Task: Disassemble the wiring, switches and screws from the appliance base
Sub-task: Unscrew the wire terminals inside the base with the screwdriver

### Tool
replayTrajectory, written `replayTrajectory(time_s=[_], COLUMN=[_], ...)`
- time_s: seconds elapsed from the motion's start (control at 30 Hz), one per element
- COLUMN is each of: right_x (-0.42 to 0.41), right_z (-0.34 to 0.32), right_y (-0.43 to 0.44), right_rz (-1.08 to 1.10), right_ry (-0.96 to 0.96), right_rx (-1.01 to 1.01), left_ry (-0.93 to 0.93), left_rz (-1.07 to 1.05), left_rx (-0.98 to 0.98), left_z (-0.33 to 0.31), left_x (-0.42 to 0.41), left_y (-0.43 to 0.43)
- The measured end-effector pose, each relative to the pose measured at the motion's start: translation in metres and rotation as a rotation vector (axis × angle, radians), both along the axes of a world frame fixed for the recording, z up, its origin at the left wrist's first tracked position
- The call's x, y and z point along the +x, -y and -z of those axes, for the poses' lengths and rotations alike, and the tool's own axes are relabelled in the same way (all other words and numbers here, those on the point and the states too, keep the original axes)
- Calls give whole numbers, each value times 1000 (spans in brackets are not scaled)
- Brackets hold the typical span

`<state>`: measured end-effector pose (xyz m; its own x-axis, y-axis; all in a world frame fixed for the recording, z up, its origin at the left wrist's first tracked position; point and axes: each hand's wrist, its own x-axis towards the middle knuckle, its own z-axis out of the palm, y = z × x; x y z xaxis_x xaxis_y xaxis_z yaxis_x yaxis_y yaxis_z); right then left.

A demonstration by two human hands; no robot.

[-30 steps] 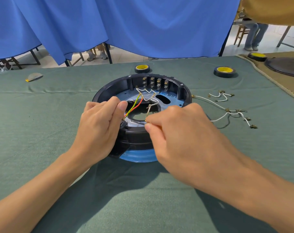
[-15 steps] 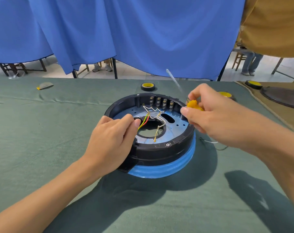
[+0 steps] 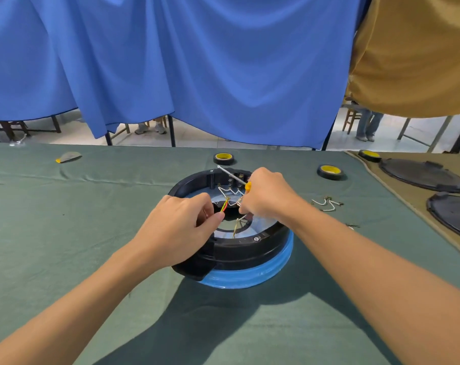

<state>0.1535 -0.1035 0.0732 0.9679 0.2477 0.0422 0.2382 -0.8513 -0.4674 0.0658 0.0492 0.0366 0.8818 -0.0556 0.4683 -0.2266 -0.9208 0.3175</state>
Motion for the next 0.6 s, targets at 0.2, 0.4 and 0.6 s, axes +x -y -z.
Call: replayTrajectory(time_s=[0.2,0.4,0.6], right_x=[-1,-6,-4], right_z=[-30,-58,-51], right_y=[18,56,115], right_rz=[-6,-58,-8], right_ry=[-195,-99,146], right_rx=[329,428,557], left_ry=[-123,-187,-20], left_rz=[-56,-100,-46], left_rx=[-39,45,225], left_z=[-10,-15,-20], left_x=[9,14,12], left_y=[2,4,29])
